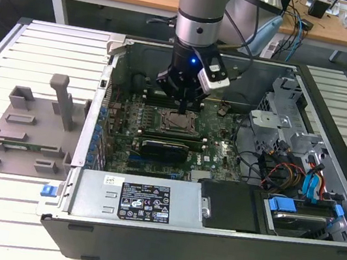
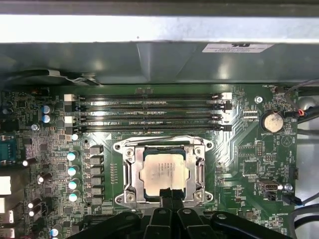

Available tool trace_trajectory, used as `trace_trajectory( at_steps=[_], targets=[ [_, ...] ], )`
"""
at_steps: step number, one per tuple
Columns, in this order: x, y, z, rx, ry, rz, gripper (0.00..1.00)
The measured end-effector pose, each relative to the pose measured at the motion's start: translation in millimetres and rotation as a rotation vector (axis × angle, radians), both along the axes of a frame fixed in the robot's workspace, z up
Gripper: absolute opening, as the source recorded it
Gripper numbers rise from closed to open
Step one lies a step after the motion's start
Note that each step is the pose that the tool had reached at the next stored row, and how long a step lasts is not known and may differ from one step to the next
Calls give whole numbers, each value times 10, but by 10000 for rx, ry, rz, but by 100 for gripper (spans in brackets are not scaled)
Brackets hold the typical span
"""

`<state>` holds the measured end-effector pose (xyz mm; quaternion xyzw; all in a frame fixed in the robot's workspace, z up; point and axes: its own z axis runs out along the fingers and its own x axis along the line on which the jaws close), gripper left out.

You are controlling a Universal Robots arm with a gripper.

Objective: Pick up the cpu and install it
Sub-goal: 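Install the second cpu locking lever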

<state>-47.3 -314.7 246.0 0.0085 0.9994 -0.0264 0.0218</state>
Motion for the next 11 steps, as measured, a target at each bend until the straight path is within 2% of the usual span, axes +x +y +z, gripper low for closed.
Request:
trace_trajectory(
  at_steps=[11],
  targets=[
    [1, 0, 106, 3, -3, 1, 11]
  ],
)
